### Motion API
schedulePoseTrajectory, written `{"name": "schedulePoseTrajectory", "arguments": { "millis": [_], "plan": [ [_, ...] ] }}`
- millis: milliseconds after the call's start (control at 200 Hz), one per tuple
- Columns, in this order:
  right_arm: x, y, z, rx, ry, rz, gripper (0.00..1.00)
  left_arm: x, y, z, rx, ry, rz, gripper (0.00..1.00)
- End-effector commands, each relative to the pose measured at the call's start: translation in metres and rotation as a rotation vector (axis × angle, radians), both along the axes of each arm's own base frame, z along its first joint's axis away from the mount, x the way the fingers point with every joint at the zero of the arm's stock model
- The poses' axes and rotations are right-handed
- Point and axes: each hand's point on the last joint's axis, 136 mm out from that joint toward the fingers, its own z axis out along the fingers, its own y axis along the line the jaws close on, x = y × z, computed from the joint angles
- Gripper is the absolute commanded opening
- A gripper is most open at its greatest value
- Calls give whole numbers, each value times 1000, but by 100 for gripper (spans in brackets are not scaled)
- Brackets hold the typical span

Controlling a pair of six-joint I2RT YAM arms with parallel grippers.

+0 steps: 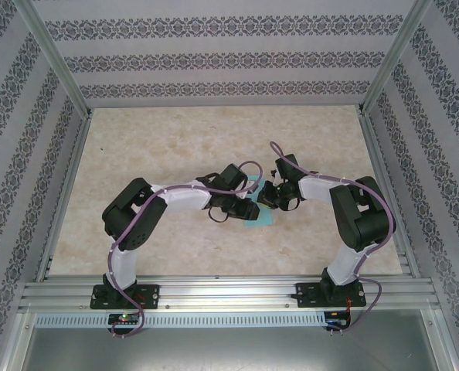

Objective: Fold a paper plane with a square sheet of paper (fold left side to right side)
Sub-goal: Fold the triangle a second time at the center of the table.

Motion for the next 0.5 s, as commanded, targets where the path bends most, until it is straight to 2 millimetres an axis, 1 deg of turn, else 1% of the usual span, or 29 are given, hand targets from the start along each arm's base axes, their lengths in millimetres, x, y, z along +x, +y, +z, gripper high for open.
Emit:
{"name": "schedulePoseTrajectory", "arguments": {
  "millis": [0, 145, 275, 425, 495],
  "plan": [
    [-7, -15, -20, -83, 37, -9, 10, 7, -9, 8, -12, -28, -36, 32],
    [-8, -15, -20, -83, 38, -9, 10, 17, -12, -2, -5, -25, -32, 32],
    [-8, -15, -21, -85, 41, -7, 10, 18, -16, -9, -7, -14, -41, 32],
    [-8, -15, -21, -86, 43, -10, 10, 16, -13, -21, 18, 1, -38, 32],
    [-8, -16, -21, -87, 43, -9, 10, 14, -7, -28, 41, 7, -30, 32]
  ]
}}
